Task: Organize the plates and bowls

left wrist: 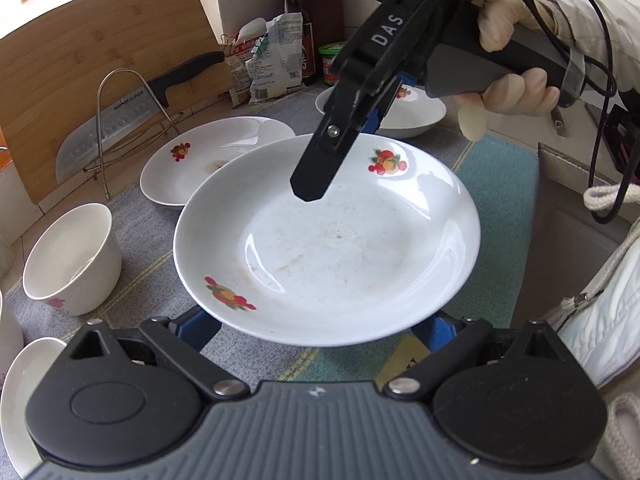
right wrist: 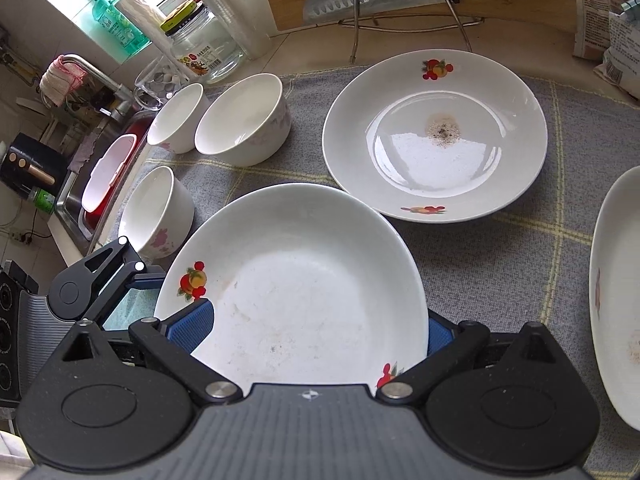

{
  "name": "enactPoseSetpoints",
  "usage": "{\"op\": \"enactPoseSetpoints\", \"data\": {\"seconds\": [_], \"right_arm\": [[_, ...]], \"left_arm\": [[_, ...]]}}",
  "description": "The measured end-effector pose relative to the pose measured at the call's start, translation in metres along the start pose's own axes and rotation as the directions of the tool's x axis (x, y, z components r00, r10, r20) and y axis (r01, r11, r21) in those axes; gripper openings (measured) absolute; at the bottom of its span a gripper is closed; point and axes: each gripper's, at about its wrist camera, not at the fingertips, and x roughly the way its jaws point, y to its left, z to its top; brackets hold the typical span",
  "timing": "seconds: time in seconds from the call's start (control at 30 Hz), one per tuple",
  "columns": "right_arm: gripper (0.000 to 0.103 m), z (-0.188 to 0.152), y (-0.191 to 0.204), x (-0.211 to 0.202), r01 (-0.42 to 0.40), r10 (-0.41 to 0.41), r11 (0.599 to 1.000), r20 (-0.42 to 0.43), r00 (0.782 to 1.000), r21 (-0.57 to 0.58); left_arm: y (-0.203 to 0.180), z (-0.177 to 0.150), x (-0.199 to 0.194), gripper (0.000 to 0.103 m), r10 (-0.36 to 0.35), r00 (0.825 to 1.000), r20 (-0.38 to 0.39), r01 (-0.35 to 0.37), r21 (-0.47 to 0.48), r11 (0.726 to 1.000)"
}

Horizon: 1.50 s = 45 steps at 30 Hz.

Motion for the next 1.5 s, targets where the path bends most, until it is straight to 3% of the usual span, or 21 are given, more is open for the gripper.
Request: {"op": "enactPoseSetpoints", "data": {"seconds": [0.83, 1.5], "right_arm": [[0.103, -0.014, -0.087, -0.064, 0.043, -0.052, 0.996, 0.1, 0.994, 0.084], [0.103, -0.022, -0.155, -0.099, 0.048, -0.065, 0.991, 0.138, 0.988, 0.121]], "left_arm": [[-0.029, 0.072, 0.061, 0.099, -0.064, 0.998, 0.005, 0.063, 0.058, 0.996], [-0.067, 0.118, 0.114, 0.099, -0.063, 0.998, -0.006, 0.063, 0.078, 0.995]]}}
